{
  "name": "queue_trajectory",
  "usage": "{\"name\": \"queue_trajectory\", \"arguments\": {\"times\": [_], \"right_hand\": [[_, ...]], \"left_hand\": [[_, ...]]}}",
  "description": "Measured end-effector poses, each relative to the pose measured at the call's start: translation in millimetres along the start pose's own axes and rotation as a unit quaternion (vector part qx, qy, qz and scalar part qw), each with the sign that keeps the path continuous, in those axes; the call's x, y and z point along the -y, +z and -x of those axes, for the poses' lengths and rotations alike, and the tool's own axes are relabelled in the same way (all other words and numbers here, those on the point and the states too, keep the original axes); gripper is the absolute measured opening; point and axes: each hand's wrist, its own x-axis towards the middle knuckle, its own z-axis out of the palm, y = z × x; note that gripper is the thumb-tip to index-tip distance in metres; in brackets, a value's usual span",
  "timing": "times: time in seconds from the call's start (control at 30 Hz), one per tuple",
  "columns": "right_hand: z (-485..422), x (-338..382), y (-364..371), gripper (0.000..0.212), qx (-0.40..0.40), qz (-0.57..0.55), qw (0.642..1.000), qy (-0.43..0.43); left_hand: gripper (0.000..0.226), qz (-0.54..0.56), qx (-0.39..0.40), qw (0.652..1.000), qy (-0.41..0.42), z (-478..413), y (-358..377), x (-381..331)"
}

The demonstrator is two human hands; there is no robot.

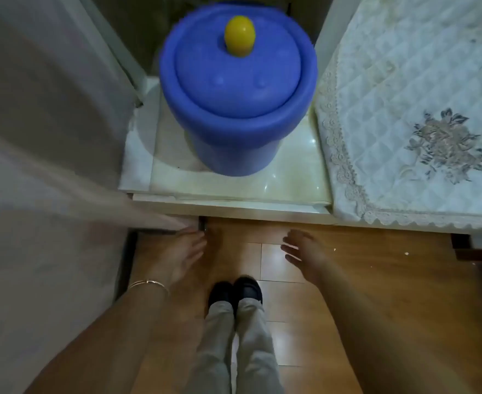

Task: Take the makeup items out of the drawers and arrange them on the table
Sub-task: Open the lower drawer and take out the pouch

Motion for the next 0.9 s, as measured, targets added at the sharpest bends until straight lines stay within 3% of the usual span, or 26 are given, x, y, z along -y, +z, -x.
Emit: {"name": "queue_trajectory", "arguments": {"times": [0.13, 0.3, 0.4, 0.5, 0.57, 0.63, 0.73, 0.83, 0.9], "right_hand": [[-21.8, 3.1, 1.5, 0.017, 0.014, -0.125, 0.992, 0.006], [-16.1, 1.8, 1.6, 0.02, 0.032, -0.162, 0.986, 0.004], [-5.2, -3.7, 3.3, 0.029, 0.023, -0.192, 0.981, 0.007], [9.2, -14.3, 3.0, 0.028, -0.006, -0.176, 0.984, 0.019], [21.6, -23.2, 1.6, 0.03, -0.014, -0.131, 0.991, 0.018], [39.7, -32.2, -0.2, 0.033, -0.039, -0.04, 0.998, 0.007], [77.2, -42.3, -6.2, 0.033, -0.09, 0.149, 0.982, -0.072], [117.1, -38.7, -15.5, 0.025, -0.124, 0.292, 0.919, -0.235], [133.5, -25.9, -19.1, 0.024, -0.137, 0.338, 0.872, -0.325]], "left_hand": [[0.028, 0.088, -0.021, 0.996, 0.022, -19.3, 5.8, -23.0], [0.034, 0.163, 0.019, 0.986, -0.039, -13.4, 4.7, -32.7], [0.041, 0.21, 0.053, 0.976, 0.026, -4.9, -6.7, -21.7], [0.041, 0.261, 0.034, 0.965, -0.003, 4.5, -16.9, -8.7], [0.03, 0.212, 0.043, 0.976, -0.016, 16.4, -23.7, -1.2], [0.029, 0.073, 0.023, 0.997, -0.01, 31.9, -33.2, 8.4], [0.018, -0.137, -0.026, 0.986, 0.09, 66.8, -46.6, 13.5], [0.018, -0.246, -0.041, 0.924, 0.291, 112.8, -53.2, 1.5], [0.019, -0.335, -0.076, 0.842, 0.415, 133.2, -50.1, -15.7]]}}
